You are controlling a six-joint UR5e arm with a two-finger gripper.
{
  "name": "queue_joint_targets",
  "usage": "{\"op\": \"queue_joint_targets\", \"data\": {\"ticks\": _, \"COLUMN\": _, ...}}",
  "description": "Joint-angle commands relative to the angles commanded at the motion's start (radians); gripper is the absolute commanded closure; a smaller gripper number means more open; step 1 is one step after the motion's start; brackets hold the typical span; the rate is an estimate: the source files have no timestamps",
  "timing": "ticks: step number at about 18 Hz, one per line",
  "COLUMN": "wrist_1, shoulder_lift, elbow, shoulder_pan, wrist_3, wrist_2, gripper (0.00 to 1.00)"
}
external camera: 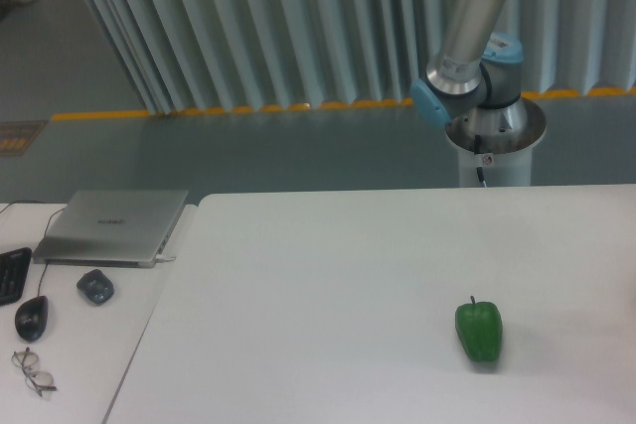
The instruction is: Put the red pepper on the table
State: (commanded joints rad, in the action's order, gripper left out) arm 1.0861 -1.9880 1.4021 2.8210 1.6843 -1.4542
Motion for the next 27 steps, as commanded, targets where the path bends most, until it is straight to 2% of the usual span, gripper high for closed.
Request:
{"op": "queue_joint_targets", "data": {"ticks": 5, "wrist_1": -0.002, "shoulder_lift": -0.008, "elbow": -0.003, "shoulder_pan": -0.005, "wrist_3": -0.011, "wrist_2": -0.002, "gripper": 0.0}}
{"op": "queue_joint_targets", "data": {"ticks": 12, "wrist_1": -0.023, "shoulder_lift": -0.026, "elbow": -0.012, "shoulder_pan": -0.047, "wrist_3": -0.097, "wrist_2": -0.011, "gripper": 0.0}}
{"op": "queue_joint_targets", "data": {"ticks": 18, "wrist_1": -0.02, "shoulder_lift": -0.028, "elbow": -0.015, "shoulder_pan": -0.048, "wrist_3": -0.116, "wrist_2": -0.025, "gripper": 0.0}}
{"op": "queue_joint_targets", "data": {"ticks": 20, "wrist_1": -0.021, "shoulder_lift": -0.041, "elbow": -0.023, "shoulder_pan": -0.048, "wrist_3": -0.167, "wrist_2": -0.02, "gripper": 0.0}}
{"op": "queue_joint_targets", "data": {"ticks": 24, "wrist_1": -0.025, "shoulder_lift": -0.06, "elbow": -0.029, "shoulder_pan": -0.049, "wrist_3": -0.178, "wrist_2": -0.02, "gripper": 0.0}}
{"op": "queue_joint_targets", "data": {"ticks": 27, "wrist_1": -0.058, "shoulder_lift": -0.1, "elbow": -0.044, "shoulder_pan": -0.051, "wrist_3": -0.17, "wrist_2": -0.02, "gripper": 0.0}}
